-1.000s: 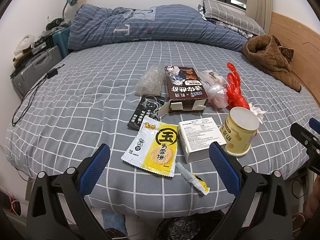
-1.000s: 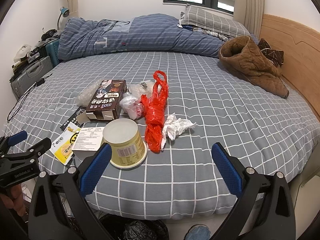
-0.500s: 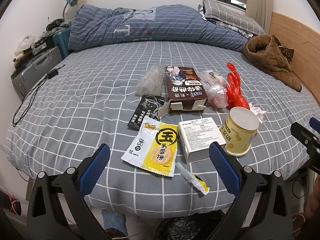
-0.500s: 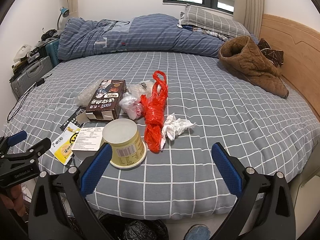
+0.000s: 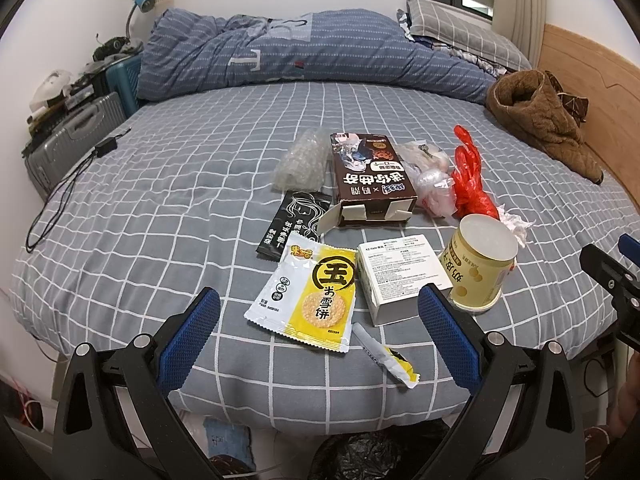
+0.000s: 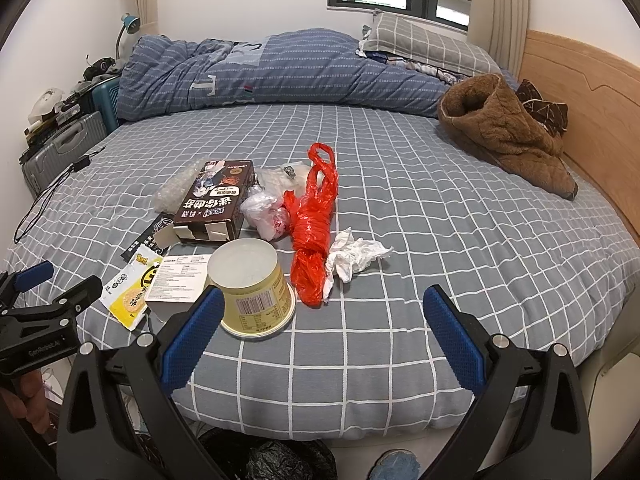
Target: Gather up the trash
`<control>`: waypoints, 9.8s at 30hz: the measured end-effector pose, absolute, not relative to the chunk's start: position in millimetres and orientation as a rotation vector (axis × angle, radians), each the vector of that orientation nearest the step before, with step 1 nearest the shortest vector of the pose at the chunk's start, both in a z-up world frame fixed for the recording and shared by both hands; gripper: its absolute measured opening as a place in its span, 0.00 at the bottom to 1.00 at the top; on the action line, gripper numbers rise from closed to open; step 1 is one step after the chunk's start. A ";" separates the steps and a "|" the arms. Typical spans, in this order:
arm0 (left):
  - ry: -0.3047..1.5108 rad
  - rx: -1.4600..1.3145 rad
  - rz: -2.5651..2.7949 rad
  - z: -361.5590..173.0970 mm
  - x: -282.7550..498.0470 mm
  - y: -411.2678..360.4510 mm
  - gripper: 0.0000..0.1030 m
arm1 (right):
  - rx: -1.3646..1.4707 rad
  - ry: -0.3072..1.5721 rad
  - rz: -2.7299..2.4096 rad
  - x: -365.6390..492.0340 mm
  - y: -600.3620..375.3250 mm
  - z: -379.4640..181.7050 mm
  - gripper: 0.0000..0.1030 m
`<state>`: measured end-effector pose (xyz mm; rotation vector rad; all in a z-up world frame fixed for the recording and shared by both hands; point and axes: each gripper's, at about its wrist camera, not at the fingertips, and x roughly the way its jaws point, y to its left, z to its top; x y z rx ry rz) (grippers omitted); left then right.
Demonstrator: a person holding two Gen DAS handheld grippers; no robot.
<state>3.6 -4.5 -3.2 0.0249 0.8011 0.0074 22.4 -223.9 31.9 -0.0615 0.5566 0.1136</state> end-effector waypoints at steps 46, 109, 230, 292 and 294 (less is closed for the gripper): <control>1.012 0.088 -0.052 -91.4 71.2 15.7 0.87 | -0.158 0.640 0.222 97.2 -146.9 -33.4 0.77; 0.868 0.044 -0.022 -43.6 31.1 3.2 0.22 | -0.129 0.594 0.206 47.6 -173.5 -11.8 0.67; 1.273 0.007 -0.052 -202.8 -126.6 12.1 0.22 | -0.131 1.100 0.222 -75.4 -144.7 -211.7 0.67; 1.301 0.093 -0.139 -236.2 -117.9 -76.5 0.76 | -0.073 1.036 0.038 -65.2 -241.8 -200.0 0.91; 1.296 0.088 -0.140 -234.4 -118.3 -75.6 0.79 | -0.075 1.027 0.039 -65.9 -241.4 -197.3 0.91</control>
